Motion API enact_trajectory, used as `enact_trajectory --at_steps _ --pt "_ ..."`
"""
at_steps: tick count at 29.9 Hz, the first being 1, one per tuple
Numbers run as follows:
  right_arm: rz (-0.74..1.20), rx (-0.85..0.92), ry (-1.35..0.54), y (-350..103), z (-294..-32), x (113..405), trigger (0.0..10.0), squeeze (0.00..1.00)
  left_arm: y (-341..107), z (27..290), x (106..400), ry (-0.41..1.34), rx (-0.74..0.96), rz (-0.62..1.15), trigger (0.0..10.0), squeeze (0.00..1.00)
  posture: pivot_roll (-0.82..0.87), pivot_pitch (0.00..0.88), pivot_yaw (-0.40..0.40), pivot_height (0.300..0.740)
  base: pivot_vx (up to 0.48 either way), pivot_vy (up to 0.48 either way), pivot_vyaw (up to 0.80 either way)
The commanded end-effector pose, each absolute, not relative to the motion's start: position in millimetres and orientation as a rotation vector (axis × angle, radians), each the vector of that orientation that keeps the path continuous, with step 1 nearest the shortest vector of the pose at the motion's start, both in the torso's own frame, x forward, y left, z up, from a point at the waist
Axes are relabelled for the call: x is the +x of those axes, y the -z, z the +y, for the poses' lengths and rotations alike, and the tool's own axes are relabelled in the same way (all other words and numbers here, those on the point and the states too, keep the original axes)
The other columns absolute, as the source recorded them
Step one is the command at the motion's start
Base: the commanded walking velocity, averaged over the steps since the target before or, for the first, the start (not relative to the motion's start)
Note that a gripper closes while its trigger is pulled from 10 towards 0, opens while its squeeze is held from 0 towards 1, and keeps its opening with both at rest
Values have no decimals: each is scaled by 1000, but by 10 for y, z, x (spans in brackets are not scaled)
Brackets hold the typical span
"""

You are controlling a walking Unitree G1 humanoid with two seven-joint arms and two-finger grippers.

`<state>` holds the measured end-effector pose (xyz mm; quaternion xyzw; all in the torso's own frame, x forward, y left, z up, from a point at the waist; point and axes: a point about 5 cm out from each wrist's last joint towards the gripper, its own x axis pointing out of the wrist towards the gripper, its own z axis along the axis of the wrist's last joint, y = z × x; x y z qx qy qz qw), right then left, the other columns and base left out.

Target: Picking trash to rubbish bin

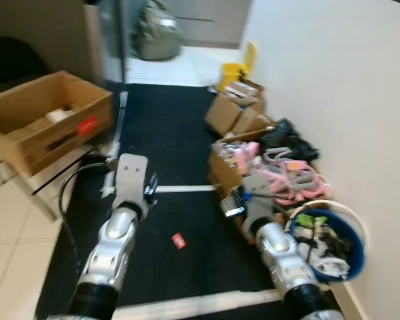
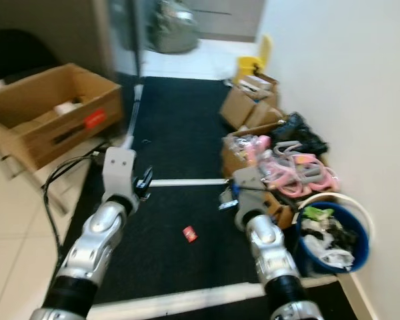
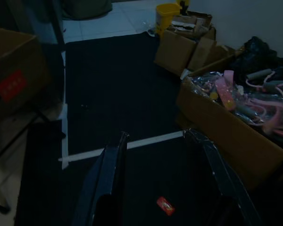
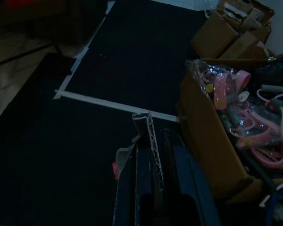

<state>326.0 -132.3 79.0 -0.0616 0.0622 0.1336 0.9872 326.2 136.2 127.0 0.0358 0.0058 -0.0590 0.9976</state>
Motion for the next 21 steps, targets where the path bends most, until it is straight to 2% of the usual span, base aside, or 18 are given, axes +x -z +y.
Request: enact_trajectory --at_steps 1,21 --pt "127 -132 -256 -782 -1376 3262 10000 0 -1221 1367 3249 120 80 33 10000 0 -14 91 -39 740 435 0 0" --pt "124 -136 -258 -777 -1357 3270 10000 0 -1226 1380 3248 121 86 34 10000 0 -9 91 -37 740 430 0 0"
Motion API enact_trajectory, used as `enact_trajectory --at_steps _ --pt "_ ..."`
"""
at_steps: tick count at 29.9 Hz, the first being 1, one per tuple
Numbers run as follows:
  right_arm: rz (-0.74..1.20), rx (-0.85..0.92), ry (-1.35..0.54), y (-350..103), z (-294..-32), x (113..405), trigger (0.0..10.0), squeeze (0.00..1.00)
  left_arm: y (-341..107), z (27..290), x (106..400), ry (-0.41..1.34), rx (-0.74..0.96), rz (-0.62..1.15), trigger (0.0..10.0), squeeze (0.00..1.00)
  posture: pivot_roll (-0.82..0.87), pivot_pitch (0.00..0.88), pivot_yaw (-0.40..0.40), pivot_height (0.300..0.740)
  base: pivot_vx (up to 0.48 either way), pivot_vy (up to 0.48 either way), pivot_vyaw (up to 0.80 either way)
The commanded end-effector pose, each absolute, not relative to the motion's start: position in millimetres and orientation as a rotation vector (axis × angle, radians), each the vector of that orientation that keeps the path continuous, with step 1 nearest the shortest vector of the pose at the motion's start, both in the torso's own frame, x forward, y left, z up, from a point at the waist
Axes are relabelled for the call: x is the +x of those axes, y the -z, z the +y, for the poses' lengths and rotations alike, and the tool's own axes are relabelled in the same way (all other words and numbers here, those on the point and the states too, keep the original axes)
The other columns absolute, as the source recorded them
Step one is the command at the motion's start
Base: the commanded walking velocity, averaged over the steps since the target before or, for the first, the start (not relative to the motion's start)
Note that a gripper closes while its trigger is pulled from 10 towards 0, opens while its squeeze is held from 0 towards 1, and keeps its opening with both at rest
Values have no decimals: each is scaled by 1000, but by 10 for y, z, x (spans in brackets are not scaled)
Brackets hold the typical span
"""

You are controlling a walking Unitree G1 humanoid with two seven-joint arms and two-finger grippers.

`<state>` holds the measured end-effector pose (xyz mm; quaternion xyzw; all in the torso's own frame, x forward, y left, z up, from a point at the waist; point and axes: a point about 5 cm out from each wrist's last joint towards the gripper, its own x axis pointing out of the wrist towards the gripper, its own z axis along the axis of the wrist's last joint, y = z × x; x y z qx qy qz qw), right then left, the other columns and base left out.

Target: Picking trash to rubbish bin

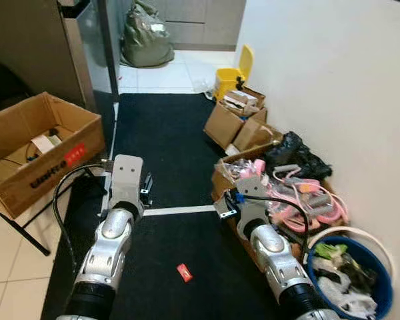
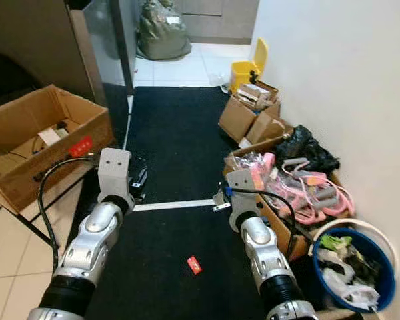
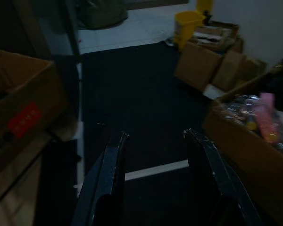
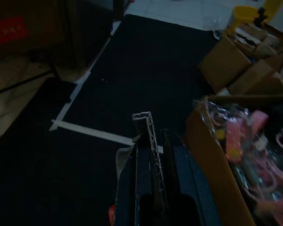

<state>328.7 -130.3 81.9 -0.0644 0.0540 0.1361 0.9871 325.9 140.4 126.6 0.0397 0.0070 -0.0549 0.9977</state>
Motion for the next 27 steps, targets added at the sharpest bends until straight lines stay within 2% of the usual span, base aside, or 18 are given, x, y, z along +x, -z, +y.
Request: enact_trajectory --at_steps 1,27 --pt "123 -134 -257 -778 -1358 3271 10000 0 -1225 1380 3248 121 86 35 10000 0 -8 91 -37 740 424 0 0" --pt "130 -135 -252 -753 -1369 3257 10000 0 -1214 1378 3234 121 84 43 10000 0 -8 117 -37 740 420 0 0"
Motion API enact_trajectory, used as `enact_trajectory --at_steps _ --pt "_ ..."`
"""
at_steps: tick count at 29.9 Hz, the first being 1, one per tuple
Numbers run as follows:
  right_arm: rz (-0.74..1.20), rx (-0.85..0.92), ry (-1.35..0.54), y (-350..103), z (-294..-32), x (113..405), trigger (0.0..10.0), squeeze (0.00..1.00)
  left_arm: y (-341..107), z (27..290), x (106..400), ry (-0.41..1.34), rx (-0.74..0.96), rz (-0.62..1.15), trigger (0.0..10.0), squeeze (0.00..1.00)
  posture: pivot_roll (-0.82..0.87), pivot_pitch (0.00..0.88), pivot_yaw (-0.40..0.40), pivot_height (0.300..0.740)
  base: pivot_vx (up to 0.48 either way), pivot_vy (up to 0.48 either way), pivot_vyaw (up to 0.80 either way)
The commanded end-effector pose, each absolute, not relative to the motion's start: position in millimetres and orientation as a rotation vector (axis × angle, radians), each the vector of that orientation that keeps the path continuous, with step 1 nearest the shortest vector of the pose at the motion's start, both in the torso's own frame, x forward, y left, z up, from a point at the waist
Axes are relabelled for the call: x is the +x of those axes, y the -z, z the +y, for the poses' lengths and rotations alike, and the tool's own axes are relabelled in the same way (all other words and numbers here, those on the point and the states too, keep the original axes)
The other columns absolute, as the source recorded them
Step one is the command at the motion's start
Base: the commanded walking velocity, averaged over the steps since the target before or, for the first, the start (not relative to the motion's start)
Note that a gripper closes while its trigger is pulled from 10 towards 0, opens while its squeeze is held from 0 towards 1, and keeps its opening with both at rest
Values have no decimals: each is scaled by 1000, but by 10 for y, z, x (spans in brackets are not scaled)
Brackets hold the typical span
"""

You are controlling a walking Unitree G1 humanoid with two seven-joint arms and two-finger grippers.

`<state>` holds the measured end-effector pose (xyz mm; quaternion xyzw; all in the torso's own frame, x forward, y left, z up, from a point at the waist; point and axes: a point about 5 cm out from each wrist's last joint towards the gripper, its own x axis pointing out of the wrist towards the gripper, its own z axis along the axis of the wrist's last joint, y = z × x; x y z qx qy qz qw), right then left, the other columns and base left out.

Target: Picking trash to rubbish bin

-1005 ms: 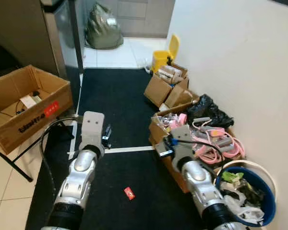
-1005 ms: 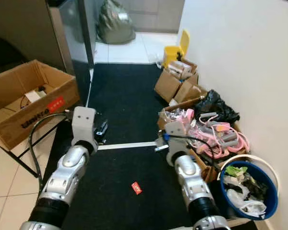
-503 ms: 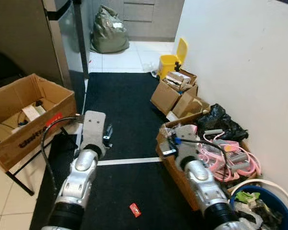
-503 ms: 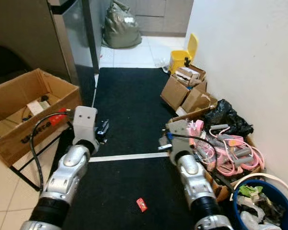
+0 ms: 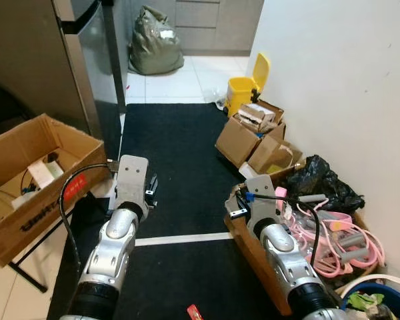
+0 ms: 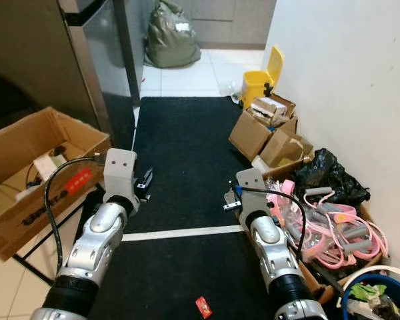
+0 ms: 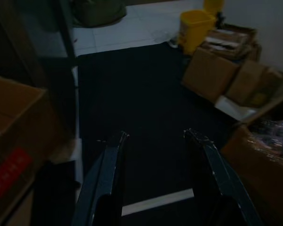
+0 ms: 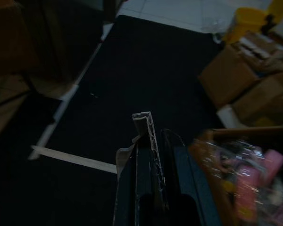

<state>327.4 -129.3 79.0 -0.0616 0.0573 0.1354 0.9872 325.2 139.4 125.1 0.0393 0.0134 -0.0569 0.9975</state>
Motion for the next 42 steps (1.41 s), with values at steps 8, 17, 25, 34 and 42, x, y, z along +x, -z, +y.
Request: enact_trajectory --at_steps 8,17,25,34,42 --pt "132 -136 -251 -749 -1370 3254 10000 0 -1217 1383 3236 120 86 45 10000 0 -6 119 -36 740 416 0 0" --pt "132 -134 -250 -750 -1366 3255 10000 0 -1218 1386 3240 121 87 45 10000 0 -5 118 -34 740 416 0 0" --pt "132 -135 -249 -747 -1368 3254 10000 0 -1220 1388 3242 121 89 45 10000 0 -3 119 -35 740 410 0 0" --pt "131 -138 -249 -750 -1364 3258 10000 0 -1223 1390 3246 122 90 45 10000 0 -2 118 -33 740 410 0 0" --pt "131 -136 -248 -749 -1362 3258 10000 0 -1224 1395 3248 117 100 46 10000 0 -2 118 -32 740 388 0 0"
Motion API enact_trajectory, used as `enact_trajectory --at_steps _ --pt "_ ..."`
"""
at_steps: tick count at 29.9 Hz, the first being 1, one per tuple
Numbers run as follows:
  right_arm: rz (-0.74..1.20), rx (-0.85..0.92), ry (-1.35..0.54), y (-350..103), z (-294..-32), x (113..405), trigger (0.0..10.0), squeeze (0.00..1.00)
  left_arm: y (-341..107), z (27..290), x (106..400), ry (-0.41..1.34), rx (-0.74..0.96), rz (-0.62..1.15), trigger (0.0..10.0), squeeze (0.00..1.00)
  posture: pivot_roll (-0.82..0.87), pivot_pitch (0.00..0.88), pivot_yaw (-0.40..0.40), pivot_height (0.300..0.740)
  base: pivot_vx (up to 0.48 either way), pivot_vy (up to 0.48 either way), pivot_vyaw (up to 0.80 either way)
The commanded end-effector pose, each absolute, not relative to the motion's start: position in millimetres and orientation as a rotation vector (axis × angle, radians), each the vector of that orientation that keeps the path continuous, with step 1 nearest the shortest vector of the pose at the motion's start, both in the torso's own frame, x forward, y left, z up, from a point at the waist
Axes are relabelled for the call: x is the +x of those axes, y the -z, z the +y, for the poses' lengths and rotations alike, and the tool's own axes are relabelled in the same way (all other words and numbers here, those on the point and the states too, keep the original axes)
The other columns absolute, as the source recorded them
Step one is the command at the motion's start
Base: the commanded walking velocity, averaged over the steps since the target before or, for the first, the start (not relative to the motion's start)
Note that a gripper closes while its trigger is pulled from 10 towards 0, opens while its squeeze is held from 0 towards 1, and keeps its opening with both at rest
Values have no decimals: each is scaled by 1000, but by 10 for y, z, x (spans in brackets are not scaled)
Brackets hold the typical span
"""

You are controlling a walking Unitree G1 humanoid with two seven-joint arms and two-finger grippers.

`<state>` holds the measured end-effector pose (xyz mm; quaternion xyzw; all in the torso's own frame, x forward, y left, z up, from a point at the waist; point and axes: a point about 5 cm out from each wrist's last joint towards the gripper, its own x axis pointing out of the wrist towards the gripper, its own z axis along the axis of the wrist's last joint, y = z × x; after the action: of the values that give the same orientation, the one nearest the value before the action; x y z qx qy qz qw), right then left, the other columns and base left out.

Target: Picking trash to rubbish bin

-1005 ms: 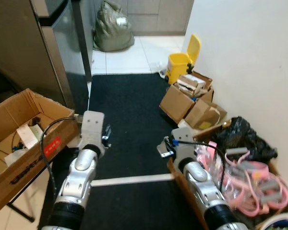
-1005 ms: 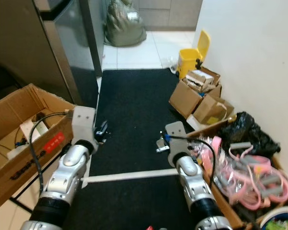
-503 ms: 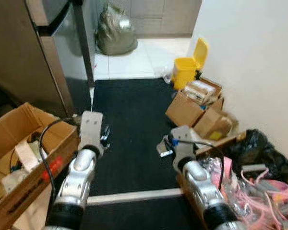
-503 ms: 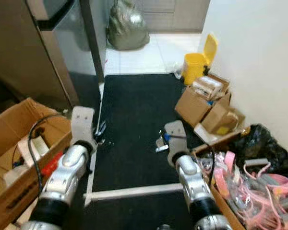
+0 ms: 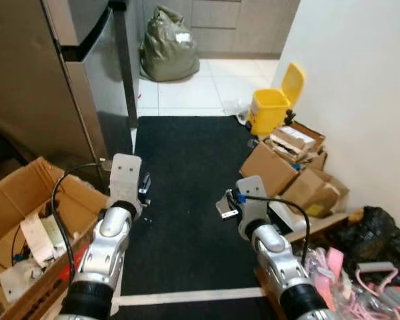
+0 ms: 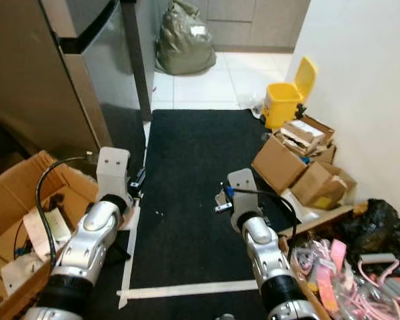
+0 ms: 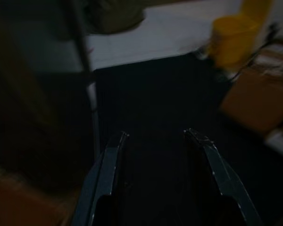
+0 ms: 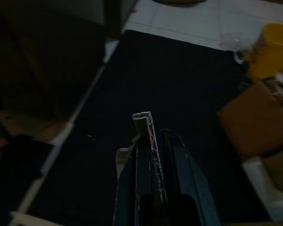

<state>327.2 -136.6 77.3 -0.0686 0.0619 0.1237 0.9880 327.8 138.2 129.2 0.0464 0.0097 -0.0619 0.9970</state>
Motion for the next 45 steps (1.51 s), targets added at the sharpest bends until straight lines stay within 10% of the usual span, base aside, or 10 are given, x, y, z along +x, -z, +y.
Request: enact_trajectory --at_steps 1,17,45 --pt "131 -136 -248 -749 -1362 3257 10000 0 -1224 1398 3249 113 105 46 10000 0 -2 119 -32 740 352 0 0" --pt "135 -177 -244 -731 -1376 3241 10000 0 -1205 1378 3235 120 119 45 10000 0 1 126 -29 740 0 0 0" --pt "158 -206 -294 -704 -1312 3223 10000 0 -1189 1360 3220 126 123 46 10000 0 -1 100 -33 740 0 0 800"
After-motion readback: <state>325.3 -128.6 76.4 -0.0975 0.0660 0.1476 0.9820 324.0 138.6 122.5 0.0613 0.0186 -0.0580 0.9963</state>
